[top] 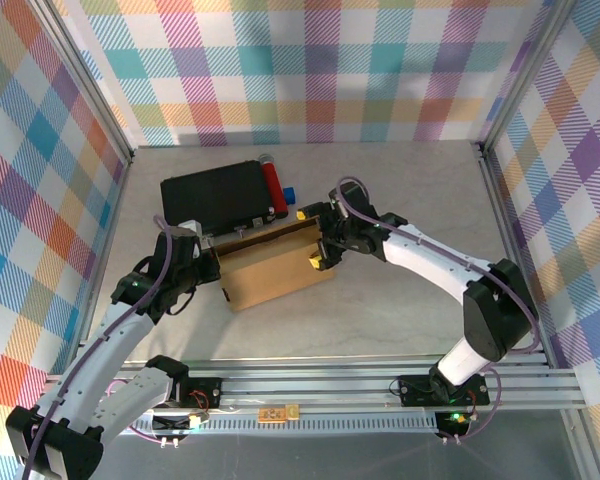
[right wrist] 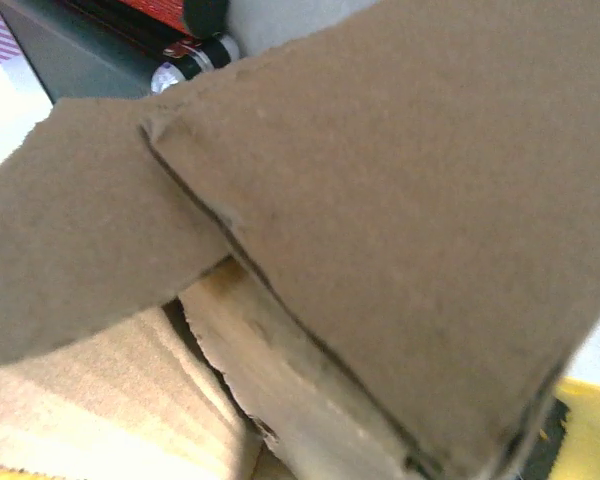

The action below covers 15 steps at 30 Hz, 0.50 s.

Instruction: Fold the paper box

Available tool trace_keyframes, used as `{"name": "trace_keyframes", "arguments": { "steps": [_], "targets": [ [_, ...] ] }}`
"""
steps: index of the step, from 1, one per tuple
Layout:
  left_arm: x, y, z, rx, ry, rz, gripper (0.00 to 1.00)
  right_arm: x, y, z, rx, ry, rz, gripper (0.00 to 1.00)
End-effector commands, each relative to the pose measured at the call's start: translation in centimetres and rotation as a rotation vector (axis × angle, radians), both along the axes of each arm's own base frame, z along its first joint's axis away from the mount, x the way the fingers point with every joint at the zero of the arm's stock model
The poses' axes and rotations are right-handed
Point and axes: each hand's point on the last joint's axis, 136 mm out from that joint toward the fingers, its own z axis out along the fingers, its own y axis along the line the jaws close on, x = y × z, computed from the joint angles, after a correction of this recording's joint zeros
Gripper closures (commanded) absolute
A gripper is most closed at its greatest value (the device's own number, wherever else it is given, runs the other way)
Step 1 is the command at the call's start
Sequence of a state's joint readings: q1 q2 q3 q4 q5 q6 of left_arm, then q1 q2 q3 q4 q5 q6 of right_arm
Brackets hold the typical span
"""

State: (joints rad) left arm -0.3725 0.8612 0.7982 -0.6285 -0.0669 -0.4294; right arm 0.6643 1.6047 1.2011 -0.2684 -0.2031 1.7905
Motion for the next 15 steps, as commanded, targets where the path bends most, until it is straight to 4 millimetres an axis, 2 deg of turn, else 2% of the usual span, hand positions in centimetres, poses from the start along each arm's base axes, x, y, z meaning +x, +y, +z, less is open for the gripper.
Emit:
{"name": "trace_keyframes", "arguments": {
  "steps": [1,5,15],
  "targets": [
    [-0.1,-0.3,0.6,0.017,-0.031,-0.023,1.00,1.1,1.6,1.3,0.067,0.002,-0.008,0.05],
    [-0.2,-0.6,0.8,0.023,-0.041,-0.029,1.00,1.3,2.0,0.3,0.076,0.028,-0.018,0.13],
    [-0.7,-1.6,1.3,0.046,-0.067,-0.072,1.00,1.2,1.3,-1.7,0.048,0.042,-0.024,0.31]
  ]
}}
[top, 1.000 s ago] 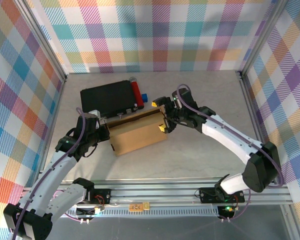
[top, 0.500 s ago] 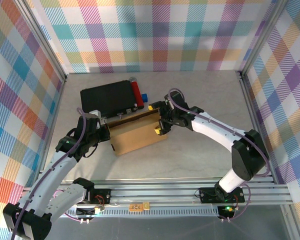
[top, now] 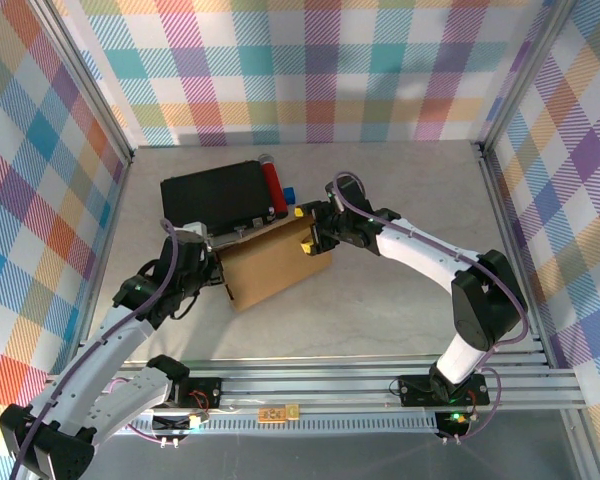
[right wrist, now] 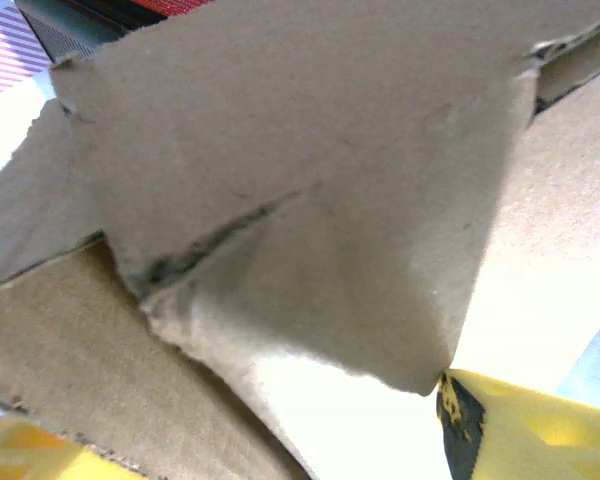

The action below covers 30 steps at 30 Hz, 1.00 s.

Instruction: Fold the paper box

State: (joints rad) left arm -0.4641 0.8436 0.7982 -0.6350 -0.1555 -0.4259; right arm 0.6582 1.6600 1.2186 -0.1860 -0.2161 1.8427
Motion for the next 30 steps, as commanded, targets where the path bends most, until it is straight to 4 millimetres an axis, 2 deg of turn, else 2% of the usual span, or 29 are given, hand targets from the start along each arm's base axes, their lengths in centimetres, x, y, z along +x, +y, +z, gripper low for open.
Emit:
{"name": "trace_keyframes", "arguments": {
  "steps": [1,4,10,20,26,28,30],
  "targets": [
    [-0.3,-1.0,0.9,-0.007,-0.031,-0.048,1.00,-0.6,0.0,-1.6,-0.009,0.039,0.009,0.33],
    [-0.6,-1.2,0.8,-0.003,-0.021,-0.059,1.00,-0.9,-0.3,-1.9,-0.022,0.042,0.010,0.36],
    [-1.1,-1.5,0.7,-0.013,-0.011,-0.072,0.90,-1.6,-0.7,-2.7,-0.033,0.058,0.013,0.41],
    [-2.0,-2.4,0.4,0.001,-0.004,-0.106,0.89,-2.7,-1.8,-2.6,-0.042,0.037,0.023,0.47],
    [-3.6,-2.8,-0.2,0.011,0.016,-0.104,0.77,-3.7,-2.9,-3.3,-0.044,0.016,0.023,0.50],
    [-4.2,-3.1,-0.2,-0.006,0.034,-0.105,0.67,-4.1,-3.2,-3.6,-0.047,0.016,0.025,0.50],
    [-4.9,-3.4,-0.2,-0.030,0.054,-0.106,0.62,-4.3,-3.4,-3.8,-0.049,0.014,0.024,0.51]
  ]
}}
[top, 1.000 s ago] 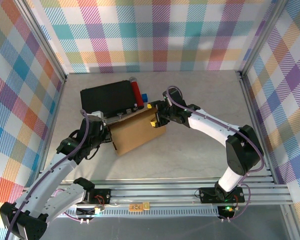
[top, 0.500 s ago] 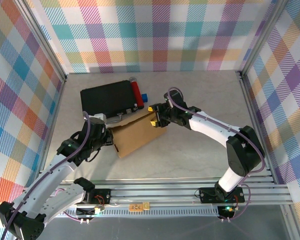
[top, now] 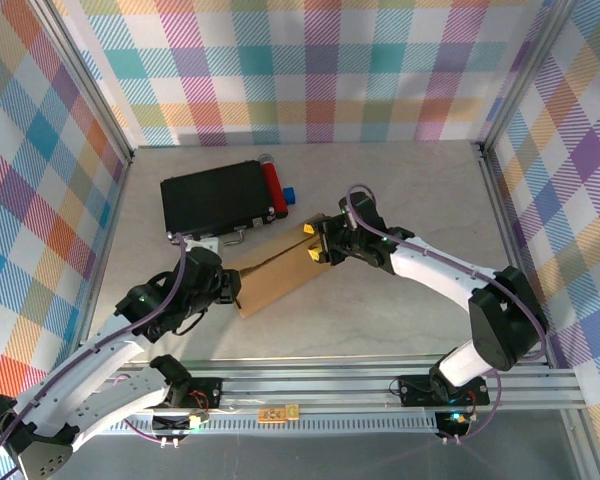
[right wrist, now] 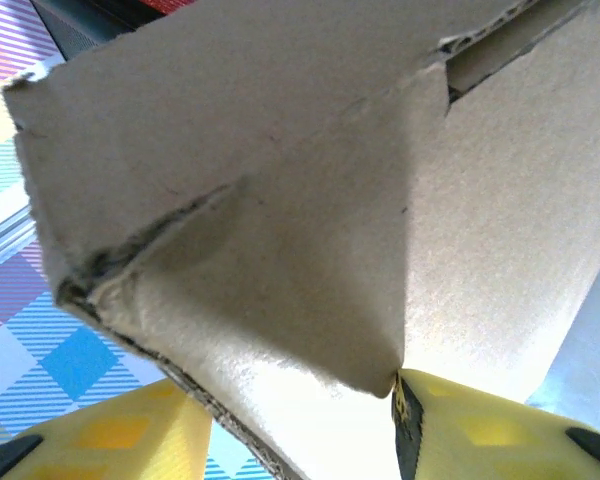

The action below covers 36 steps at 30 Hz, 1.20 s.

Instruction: Fold the paper box

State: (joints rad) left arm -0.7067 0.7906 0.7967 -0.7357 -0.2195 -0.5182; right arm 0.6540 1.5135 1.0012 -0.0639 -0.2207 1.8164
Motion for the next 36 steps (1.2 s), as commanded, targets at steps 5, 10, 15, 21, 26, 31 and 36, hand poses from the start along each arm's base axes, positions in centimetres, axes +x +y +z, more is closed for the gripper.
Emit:
{"name": "trace_keyframes", "arguments": {
  "steps": [5,10,15,21,26,31,36],
  "targets": [
    [-1.8,0.3,3.2,-0.200,0.040,0.155,0.45,-2.1,-1.5,-3.6,-0.079,0.079,0.005,0.52],
    [-1.4,2.3,6.6,-0.437,0.056,0.453,0.28,-2.2,-1.5,-3.8,-0.083,0.082,0.012,0.52],
    [-0.6,0.6,4.4,-0.625,0.204,0.553,0.31,-2.3,-1.6,-3.7,-0.089,0.083,0.018,0.53],
    [-0.1,1.3,1.7,-0.640,0.248,0.623,0.34,-2.4,-1.6,-3.8,-0.094,0.082,0.026,0.53],
    [0.8,0.3,-0.1,-0.695,0.269,0.611,0.55,-2.5,-1.8,-4.1,-0.099,0.087,0.027,0.54],
    [-0.8,1.4,-2.0,-0.657,0.291,0.631,0.77,-2.5,-2.2,-4.3,-0.104,0.091,0.028,0.55],
    [-1.0,1.1,-4.1,-0.675,0.313,0.626,0.93,-2.9,-2.7,-5.0,-0.114,0.105,0.037,0.58]
  ]
}}
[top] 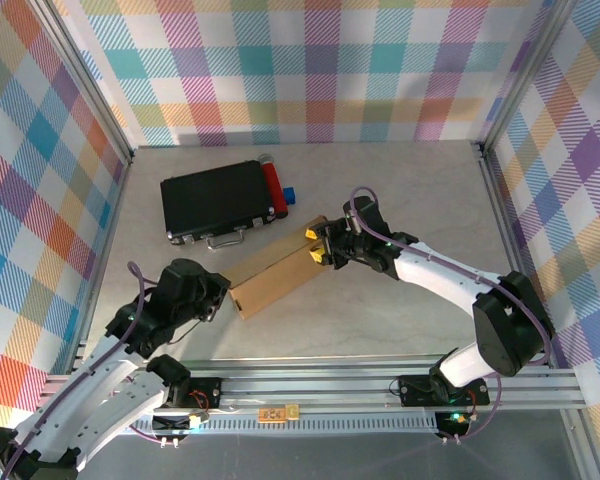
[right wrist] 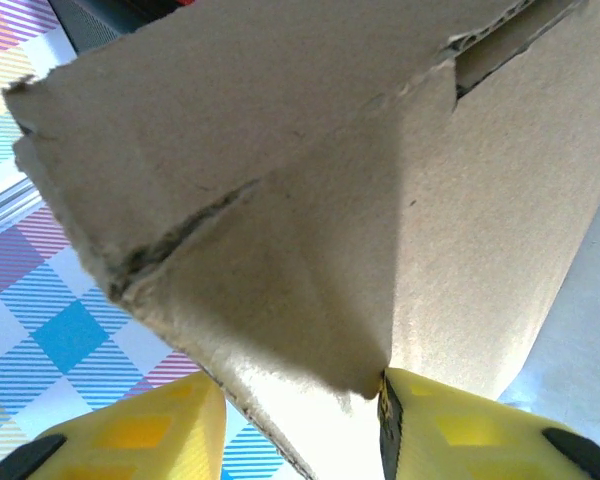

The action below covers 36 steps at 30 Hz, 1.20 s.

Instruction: Fold the paper box

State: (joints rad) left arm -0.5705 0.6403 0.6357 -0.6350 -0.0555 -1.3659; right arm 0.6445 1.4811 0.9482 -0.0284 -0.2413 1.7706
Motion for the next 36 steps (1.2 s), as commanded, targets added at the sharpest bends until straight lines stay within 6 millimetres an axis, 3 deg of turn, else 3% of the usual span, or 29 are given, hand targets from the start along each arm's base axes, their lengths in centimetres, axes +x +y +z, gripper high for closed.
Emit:
{"name": "trace_keyframes", "arguments": {
  "steps": [1,5,8,11,15,20,22,25,27,30,32,34,35,36],
  "targets": [
    [-0.4,0.0,-2.4,0.006,0.054,-0.005,0.95,-2.4,-2.3,-4.9,-0.120,0.140,0.007,0.58],
    [0.6,-0.8,-1.7,0.012,-0.001,-0.045,0.99,-2.6,-3.7,-5.0,-0.141,0.104,0.051,0.60],
    [1.7,-2.3,-0.8,0.045,-0.029,-0.123,0.99,-2.5,-5.4,-4.5,-0.163,0.044,0.124,0.61],
    [1.6,-4.3,-0.8,0.111,-0.021,-0.234,0.98,-3.7,-7.3,-4.8,-0.188,0.001,0.212,0.61],
    [-0.2,-6.8,-3.0,0.141,-0.003,-0.337,0.95,-6.6,-10.2,-6.2,-0.220,-0.022,0.273,0.62],
    [-2.4,-7.7,-6.1,0.167,0.031,-0.372,0.87,-9.9,-13.2,-8.3,-0.285,-0.013,0.283,0.60],
    [-2.8,-8.1,-7.2,0.167,0.042,-0.389,0.84,-11.5,-14.1,-10.0,-0.299,0.023,0.274,0.60],
    [-3.2,-8.5,-8.9,0.178,0.080,-0.411,0.78,-12.6,-15.1,-11.5,-0.322,0.040,0.245,0.58],
    [-3.1,-8.3,-9.7,0.203,0.094,-0.409,0.74,-12.3,-15.5,-11.9,-0.330,0.023,0.218,0.53],
    [-2.0,-7.9,-8.8,0.227,0.059,-0.388,0.69,-10.8,-16.5,-10.7,-0.384,-0.006,0.222,0.44],
    [-1.3,-6.8,-7.2,0.259,0.046,-0.362,0.65,-9.4,-17.7,-8.6,-0.479,-0.064,0.239,0.26],
    [-0.3,-4.5,-4.6,0.313,0.019,-0.322,0.55,-7.7,-19.3,-5.5,-0.587,-0.138,0.234,0.00],
    [0.3,-3.3,-3.3,0.328,0.006,-0.296,0.48,-6.8,-19.9,-3.9,-0.621,-0.184,0.237,0.01],
    [1.0,-1.7,-1.8,0.332,-0.015,-0.265,0.10,-5.8,-20.8,-2.0,-0.685,-0.239,0.237,0.01]
  ]
}}
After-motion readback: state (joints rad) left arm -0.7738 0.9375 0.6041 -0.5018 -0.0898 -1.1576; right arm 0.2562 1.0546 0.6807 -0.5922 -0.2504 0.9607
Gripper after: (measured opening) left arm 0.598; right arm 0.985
